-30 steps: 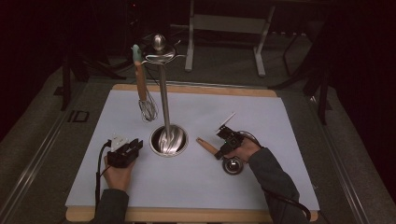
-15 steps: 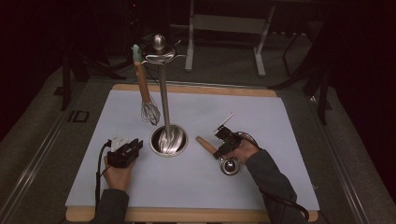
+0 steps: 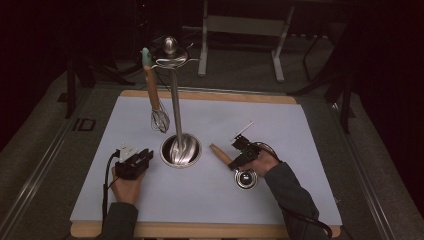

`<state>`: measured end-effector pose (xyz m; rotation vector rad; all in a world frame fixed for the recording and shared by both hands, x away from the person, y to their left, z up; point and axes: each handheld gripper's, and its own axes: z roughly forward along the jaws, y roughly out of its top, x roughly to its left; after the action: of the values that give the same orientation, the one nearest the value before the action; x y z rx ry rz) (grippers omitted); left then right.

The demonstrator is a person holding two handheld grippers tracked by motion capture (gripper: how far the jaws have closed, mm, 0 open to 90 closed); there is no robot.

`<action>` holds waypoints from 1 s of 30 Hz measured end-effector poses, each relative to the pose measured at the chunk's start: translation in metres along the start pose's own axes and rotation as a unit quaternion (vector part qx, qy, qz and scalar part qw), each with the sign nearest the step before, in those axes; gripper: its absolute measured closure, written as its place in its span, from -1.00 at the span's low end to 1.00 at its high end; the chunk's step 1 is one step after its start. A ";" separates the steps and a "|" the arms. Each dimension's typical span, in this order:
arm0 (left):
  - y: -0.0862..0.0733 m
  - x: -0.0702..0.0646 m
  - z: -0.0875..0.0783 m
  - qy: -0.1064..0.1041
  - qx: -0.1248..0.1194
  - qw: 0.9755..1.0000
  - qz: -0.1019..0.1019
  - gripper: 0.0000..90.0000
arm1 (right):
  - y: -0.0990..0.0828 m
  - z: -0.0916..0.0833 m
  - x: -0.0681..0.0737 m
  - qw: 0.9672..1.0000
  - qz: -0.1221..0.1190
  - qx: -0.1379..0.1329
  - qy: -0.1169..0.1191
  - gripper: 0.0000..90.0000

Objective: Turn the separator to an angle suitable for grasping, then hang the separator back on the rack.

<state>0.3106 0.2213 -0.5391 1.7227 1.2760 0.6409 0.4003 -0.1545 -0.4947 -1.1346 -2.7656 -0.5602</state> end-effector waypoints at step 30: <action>0.000 0.000 0.000 0.001 -0.001 1.000 0.000 0.65 | -0.006 -0.027 0.004 0.996 0.008 -0.087 0.011 0.58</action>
<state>0.3104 0.2211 -0.5392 1.7215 1.2758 0.6431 0.3921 -0.1658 -0.4704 -1.1745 -2.7313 -0.8193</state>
